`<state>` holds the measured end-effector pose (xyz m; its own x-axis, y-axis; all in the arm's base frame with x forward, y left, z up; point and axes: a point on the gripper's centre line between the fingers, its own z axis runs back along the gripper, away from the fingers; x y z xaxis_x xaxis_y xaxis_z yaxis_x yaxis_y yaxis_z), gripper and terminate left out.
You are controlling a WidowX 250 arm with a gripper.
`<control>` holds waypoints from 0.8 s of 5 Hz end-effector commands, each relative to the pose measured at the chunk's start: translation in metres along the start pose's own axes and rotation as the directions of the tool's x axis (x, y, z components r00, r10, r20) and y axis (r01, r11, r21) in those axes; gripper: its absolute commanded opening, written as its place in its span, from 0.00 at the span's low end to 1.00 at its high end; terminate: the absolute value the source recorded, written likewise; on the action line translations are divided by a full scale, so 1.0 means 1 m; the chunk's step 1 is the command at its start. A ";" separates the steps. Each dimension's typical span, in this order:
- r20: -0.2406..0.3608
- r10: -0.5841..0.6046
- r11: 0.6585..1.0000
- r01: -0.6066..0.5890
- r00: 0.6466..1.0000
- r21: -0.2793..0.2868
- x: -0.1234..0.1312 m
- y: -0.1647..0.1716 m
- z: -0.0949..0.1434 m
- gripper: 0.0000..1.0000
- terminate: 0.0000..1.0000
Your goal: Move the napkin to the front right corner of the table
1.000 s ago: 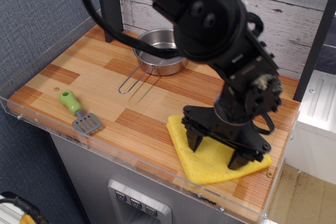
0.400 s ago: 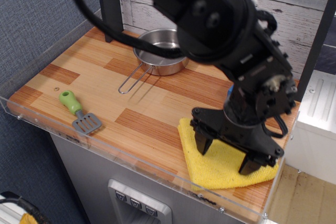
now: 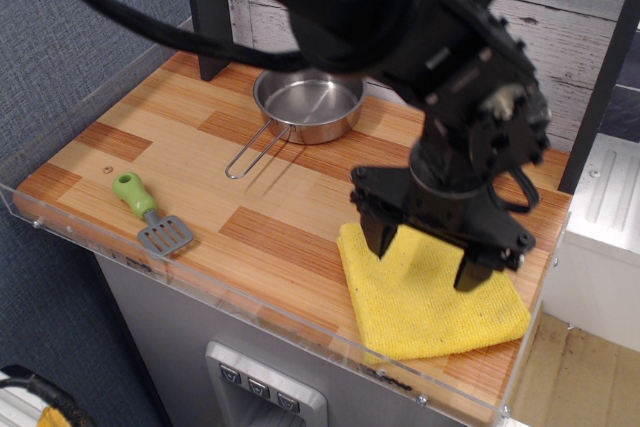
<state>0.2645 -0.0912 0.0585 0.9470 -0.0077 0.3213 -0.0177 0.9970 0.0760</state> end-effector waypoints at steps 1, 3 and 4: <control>0.148 0.055 0.998 -0.049 0.987 -0.048 0.016 0.011 0.051 1.00 0.00; 0.294 0.132 0.990 -0.114 0.947 -0.078 0.034 0.032 0.103 1.00 0.00; 0.301 0.140 0.989 -0.117 0.943 -0.092 0.033 0.037 0.105 1.00 0.00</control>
<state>0.2678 -0.0654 0.1637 0.8138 0.1121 0.5702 -0.1048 0.9934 -0.0457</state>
